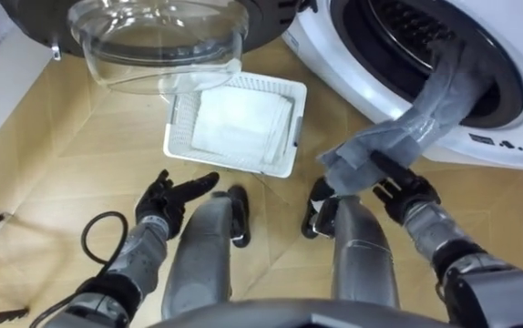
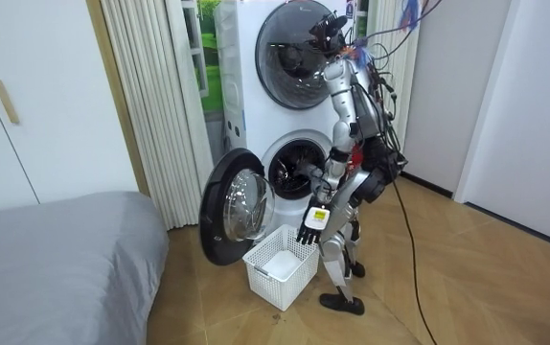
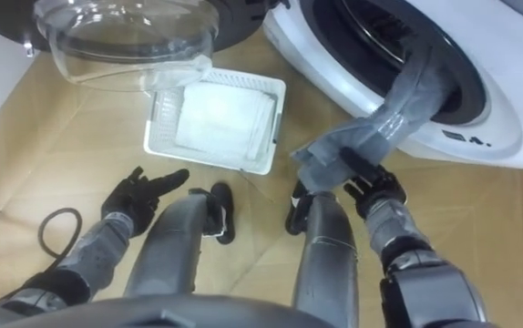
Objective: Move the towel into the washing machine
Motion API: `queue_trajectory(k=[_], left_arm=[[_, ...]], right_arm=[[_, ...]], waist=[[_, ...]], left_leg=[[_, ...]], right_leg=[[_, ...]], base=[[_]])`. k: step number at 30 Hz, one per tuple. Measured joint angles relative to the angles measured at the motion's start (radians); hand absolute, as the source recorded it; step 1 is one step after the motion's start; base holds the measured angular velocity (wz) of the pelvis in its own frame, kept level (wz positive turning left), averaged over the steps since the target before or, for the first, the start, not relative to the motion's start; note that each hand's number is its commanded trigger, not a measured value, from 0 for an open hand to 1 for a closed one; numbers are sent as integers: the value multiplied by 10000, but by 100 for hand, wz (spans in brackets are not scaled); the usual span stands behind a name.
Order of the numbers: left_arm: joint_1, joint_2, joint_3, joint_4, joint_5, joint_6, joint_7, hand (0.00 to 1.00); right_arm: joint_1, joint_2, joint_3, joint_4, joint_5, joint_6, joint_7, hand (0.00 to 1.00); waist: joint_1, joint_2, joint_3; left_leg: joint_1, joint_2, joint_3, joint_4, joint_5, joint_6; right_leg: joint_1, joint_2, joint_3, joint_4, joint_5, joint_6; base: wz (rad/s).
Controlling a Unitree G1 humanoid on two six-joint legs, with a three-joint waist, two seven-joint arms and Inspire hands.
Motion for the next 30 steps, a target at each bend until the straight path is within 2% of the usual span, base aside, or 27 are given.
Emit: queue_trajectory(k=[1,3,4,6,7,8,11,12,13,15,18,23,30], left_arm=[[-7,35,35,-38,-2,-1,23,0],[42,286,81,-336,1,-2,180,0],[78,340,80,-398,5,-6,228,0],[193,505,74,-446,4,-9,446,0],[245,574,74,-499,-1,-7,494,0],[351,720,83,-643,-4,0,663,0],[459,753,389,-802,124,1,739,0],[469,756,512,-826,148,8,742,0],[518,762,721,-924,209,14,745,0],[533,796,906,-1002,208,11,778,0],[631,794,1043,-1062,205,13,805,0],[646,711,1136,-1296,196,6,872,0],[671,625,1167,-1536,205,26,1256,0]], right_arm=[[-106,-90,-40,-28,80,57,-20,100],[-619,-543,-276,-169,492,259,-231,100],[-703,-690,-363,-280,598,297,-291,100],[-1130,-1416,-418,-815,1441,321,-620,100],[-1255,-1581,-429,-938,1628,329,-660,100],[-1478,-1699,-510,-1038,2351,812,-776,100],[-1566,-1696,-744,-1122,2562,999,-935,100],[-1653,-1700,-851,-1132,2773,1011,-969,87],[-1794,-1714,-854,-1131,3013,1029,-1077,0],[-1993,-1803,-918,-1128,3693,1205,-1212,0],[-2231,-1804,-1356,-1128,4385,1368,-1393,0],[-2376,-1806,-2045,-1100,5158,1376,-1712,0],[-2507,-1805,-2681,-1003,5471,1376,-2192,0]], waist=[[-3,-74,7],[-43,-332,-2],[-61,-384,-9],[-171,-527,-9],[-216,-587,-8],[-304,-709,-12],[-410,-828,-9],[-446,-835,-8],[-494,-859,-13],[-610,-944,18],[-758,-951,21],[-822,-952,24],[-935,-938,22]], left_leg=[[-27,-37,-1,23,-1,1],[-236,-64,-15,194,4,27],[-271,-78,-15,247,-9,53],[-307,-95,18,345,-44,114],[-310,-99,47,343,-48,120],[-319,-104,70,349,-49,137],[-438,-131,72,383,-20,228],[-537,-125,75,416,-12,269],[-645,-131,87,457,-15,293],[-688,-237,147,462,5,358],[-661,-284,337,526,-34,489],[-681,-445,380,657,-115,642],[-712,-450,536,745,-202,798]], right_leg=[[-46,-41,18,75,-20,3],[-244,-81,49,217,-1,-4],[-282,-112,49,292,2,2],[-294,-163,51,367,21,41],[-307,-168,67,375,30,53],[-323,-180,71,402,36,62],[-401,-222,55,441,56,100],[-498,-227,71,447,79,135],[-607,-249,92,465,103,154],[-717,-398,119,600,89,182],[-758,-547,168,743,33,263],[-819,-774,187,981,-57,401],[-810,-908,161,1027,-127,529]], base=[[7],[5],[6],[2],[0],[4],[8],[4],[0],[4],[6],[5],[4]])
